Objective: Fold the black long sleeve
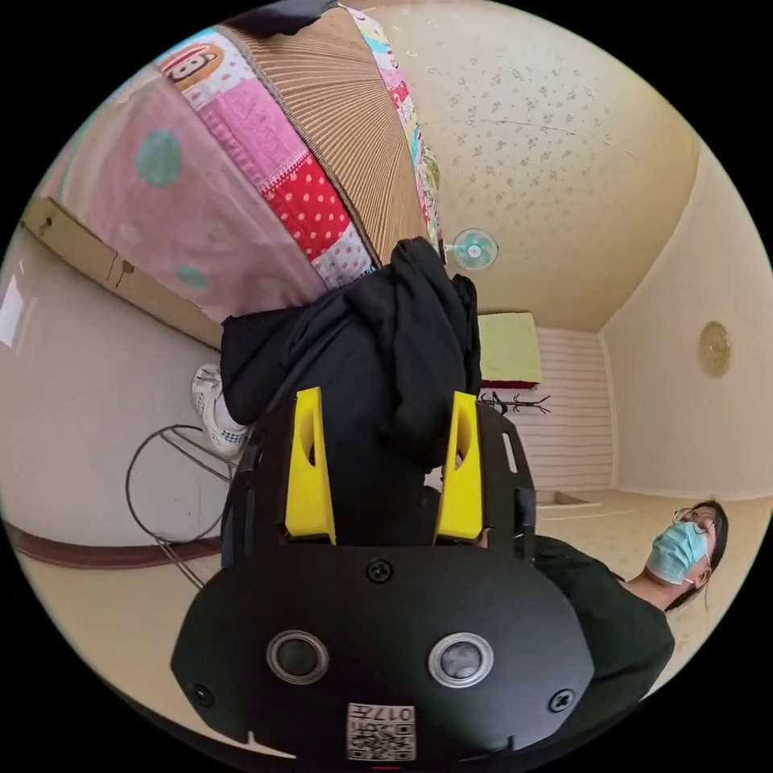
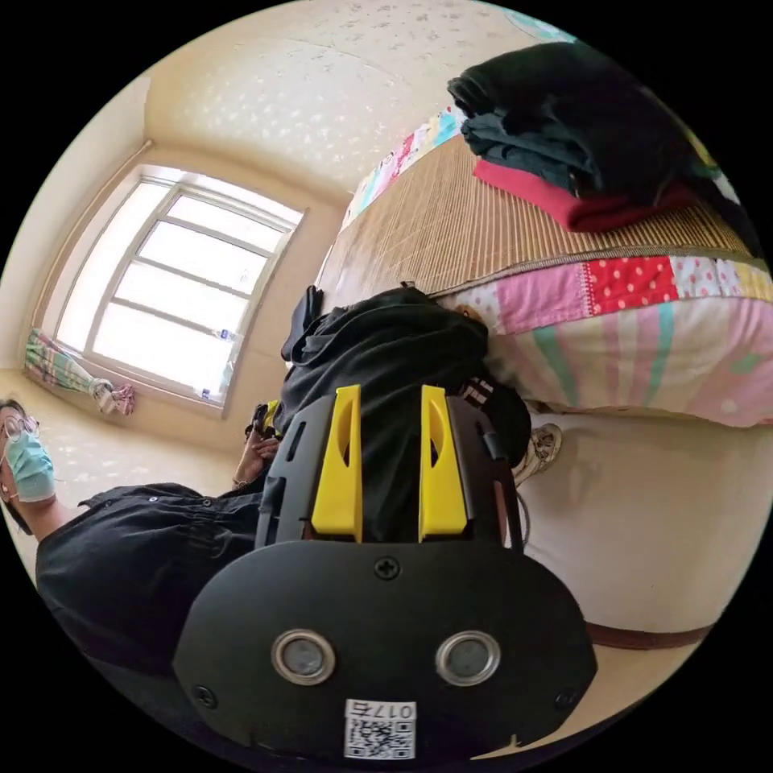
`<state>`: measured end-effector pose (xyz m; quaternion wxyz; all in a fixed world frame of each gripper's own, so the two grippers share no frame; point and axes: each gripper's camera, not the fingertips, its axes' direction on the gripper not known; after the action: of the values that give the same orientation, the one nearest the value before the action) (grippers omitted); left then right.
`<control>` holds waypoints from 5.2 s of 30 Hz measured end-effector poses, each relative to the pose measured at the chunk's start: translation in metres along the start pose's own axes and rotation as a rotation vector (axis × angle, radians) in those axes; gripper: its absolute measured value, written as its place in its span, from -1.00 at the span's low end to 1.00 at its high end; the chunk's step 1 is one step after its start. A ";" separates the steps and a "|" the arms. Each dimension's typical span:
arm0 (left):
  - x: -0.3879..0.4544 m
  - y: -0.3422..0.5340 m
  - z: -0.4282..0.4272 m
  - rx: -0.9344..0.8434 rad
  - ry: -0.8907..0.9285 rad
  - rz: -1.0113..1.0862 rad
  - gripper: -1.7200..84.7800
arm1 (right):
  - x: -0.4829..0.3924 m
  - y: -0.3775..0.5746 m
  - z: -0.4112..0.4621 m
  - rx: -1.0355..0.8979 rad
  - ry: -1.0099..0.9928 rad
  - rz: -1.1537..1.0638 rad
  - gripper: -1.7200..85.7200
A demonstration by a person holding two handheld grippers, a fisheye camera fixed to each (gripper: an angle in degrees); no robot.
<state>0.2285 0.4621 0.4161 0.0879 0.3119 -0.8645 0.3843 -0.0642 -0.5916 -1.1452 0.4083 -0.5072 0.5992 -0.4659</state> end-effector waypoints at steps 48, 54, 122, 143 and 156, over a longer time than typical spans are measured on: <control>0.072 0.070 0.255 -0.460 -0.204 0.475 -0.53 | 0.173 -0.020 -0.037 0.111 -0.510 0.229 -0.93; 0.059 0.071 0.279 -0.542 -0.294 0.443 -0.75 | 0.185 -0.020 -0.049 0.131 -0.541 0.239 -0.87; 0.203 -0.004 0.024 -0.377 0.242 0.450 -0.95 | 0.023 -0.055 -0.153 -0.213 -0.564 -0.187 -0.95; 0.267 0.014 0.003 -0.322 0.049 0.685 -0.91 | -0.073 -0.124 -0.098 -0.243 -0.438 -0.401 -0.91; 0.094 0.066 -0.004 -0.104 -0.164 0.269 -0.70 | 0.029 -0.032 0.005 -0.192 -0.332 -0.010 -0.77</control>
<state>0.1143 0.4541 0.4151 -0.0192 0.2188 -0.9215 0.3204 -0.0566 -0.6223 -1.1157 0.4489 -0.6166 0.5630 -0.3183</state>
